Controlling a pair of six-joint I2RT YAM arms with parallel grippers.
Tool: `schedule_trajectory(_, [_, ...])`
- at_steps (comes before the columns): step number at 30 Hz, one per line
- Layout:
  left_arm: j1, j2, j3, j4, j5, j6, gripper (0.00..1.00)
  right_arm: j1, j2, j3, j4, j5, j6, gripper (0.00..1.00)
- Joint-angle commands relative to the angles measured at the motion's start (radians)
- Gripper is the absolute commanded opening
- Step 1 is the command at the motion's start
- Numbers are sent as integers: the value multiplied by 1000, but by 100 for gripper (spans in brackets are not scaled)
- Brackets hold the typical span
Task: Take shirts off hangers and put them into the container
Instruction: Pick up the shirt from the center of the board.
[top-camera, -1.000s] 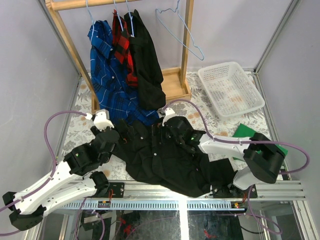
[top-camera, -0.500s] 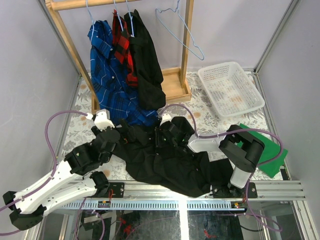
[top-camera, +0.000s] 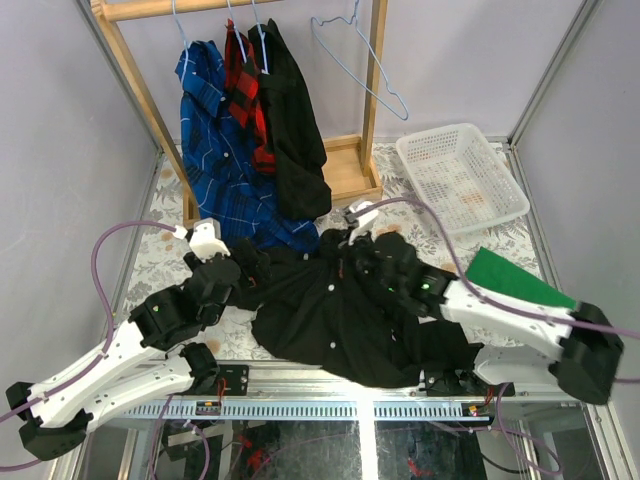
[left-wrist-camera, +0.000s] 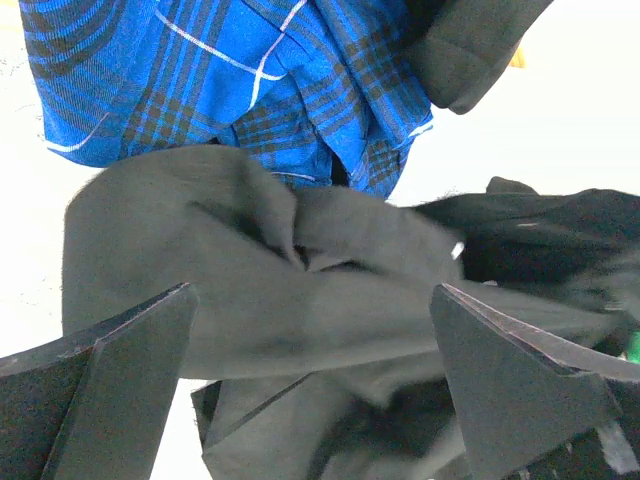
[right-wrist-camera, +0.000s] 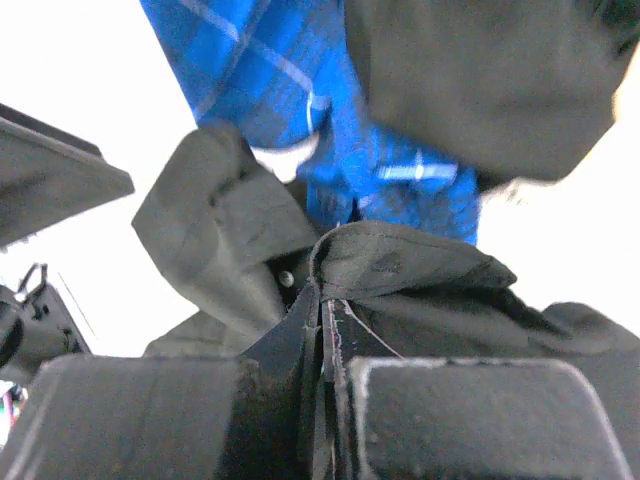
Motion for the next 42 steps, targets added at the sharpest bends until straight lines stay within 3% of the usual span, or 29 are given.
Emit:
schedule_trajectory(1, [-2,-11,8,45,-38,-13,100,1,-217,57,-27,112,-254,0])
schedule_trajectory(6, [-3,-6,5,72,-36,3,100,1,-380,101,-131,102,-366,0])
schedule_trajectory(10, [-3,14,8,75,-23,6,100,1,-443,67,-347,-114,-367,0])
schedule_trajectory(13, [-3,21,4,74,-19,2,100,1,-457,-30,-466,-354,-253,0])
schedule_trajectory(18, [-2,28,-3,88,-29,11,100,2,-577,-284,-359,-577,208,0])
schedule_trajectory(22, [-3,59,-1,123,-24,33,100,2,-659,-296,-561,-598,195,0])
schedule_trajectory(23, [-3,73,1,130,-20,38,100,2,-658,-268,-638,-580,148,5])
schedule_trajectory(25, [-3,97,11,140,-13,41,100,2,-647,-180,-781,-415,84,29])
schedule_trajectory(28, [-3,128,15,154,1,36,100,3,-617,-84,-913,46,159,63])
schedule_trajectory(29, [-3,136,15,160,6,35,100,2,-602,-77,-899,104,158,74])
schedule_trajectory(31, [-2,146,16,164,15,31,100,3,-561,-76,-827,43,100,89])
schedule_trajectory(35, [-3,146,23,156,24,31,100,2,-365,-33,-756,-99,70,99])
schedule_trajectory(38, [-3,129,20,142,13,28,100,2,-201,9,-744,-199,10,99])
schedule_trajectory(42, [-4,110,10,134,12,17,100,2,-16,40,-733,-147,-12,99])
